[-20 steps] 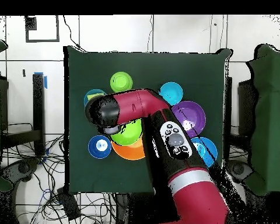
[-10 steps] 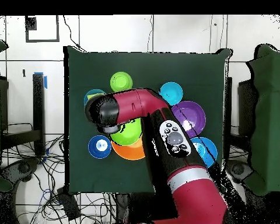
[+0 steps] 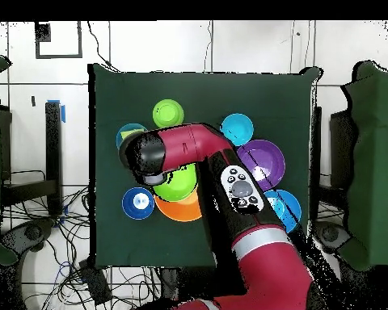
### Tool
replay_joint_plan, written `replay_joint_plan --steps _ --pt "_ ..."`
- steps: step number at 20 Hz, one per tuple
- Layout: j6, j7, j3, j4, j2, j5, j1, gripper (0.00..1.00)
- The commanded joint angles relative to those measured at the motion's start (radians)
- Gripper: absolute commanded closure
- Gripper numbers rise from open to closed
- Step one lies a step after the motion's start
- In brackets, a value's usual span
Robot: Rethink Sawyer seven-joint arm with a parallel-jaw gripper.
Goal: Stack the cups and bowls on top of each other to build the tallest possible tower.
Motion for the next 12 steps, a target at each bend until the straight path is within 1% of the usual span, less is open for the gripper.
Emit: replay_joint_plan --steps 1,3,5,9,12 --pt "-0.029 -0.039 0.000 -0.046 0.030 -0.074 0.028 0.00" --pt "-0.036 -0.030 -0.007 -0.035 0.015 -0.081 0.032 0.00" --pt "-0.051 -0.020 -0.009 -0.026 0.018 -0.078 0.030 0.00" --pt "-0.042 -0.021 -0.008 -0.019 -0.006 -0.073 0.029 0.00" --pt "-0.037 -0.026 -0.009 -0.025 -0.008 -0.077 0.031 0.00"
